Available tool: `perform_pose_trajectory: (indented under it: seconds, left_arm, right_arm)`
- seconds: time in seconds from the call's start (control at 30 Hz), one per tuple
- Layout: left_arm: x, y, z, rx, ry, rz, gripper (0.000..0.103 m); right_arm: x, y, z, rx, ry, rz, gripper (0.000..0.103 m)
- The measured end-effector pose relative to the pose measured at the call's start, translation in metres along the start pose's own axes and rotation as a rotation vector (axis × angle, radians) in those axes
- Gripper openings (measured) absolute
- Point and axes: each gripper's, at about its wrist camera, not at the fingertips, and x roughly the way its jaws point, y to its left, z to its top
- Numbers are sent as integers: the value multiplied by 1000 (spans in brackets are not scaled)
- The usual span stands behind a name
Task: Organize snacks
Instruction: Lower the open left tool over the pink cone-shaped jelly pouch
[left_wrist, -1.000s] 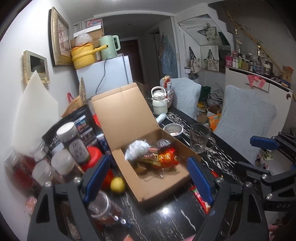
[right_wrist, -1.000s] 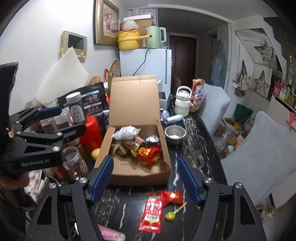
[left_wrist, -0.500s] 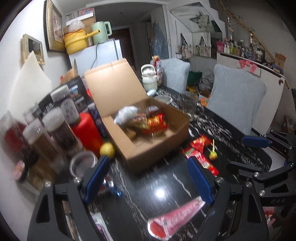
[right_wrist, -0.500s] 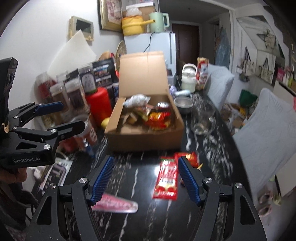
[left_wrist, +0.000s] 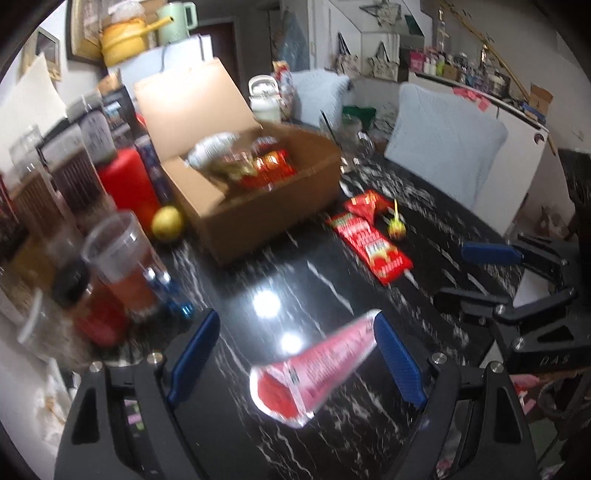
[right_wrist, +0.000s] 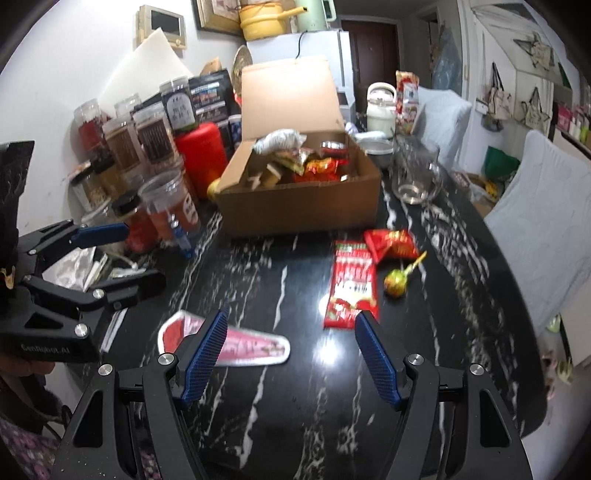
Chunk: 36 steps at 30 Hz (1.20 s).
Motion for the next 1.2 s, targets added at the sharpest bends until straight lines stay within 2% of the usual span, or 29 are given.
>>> perform_pose_trajectory:
  seconds: [0.33,0.6,0.73,1.2]
  left_arm:
    - [38,5,-40,-20,129,-68,86]
    - [72,2,-63,-10,247,13,87]
    - [75,2,-64,-41,232,-27,86]
    - [105,-8,-34,-132,190,42,86]
  right_arm:
    - [16,-5,-34,48,68,21,72]
    - [22,-12,-44,80,96,8,72]
    - [24,-18,-44,97,101,4,72]
    - [34,-39,-40,139,114,2,72]
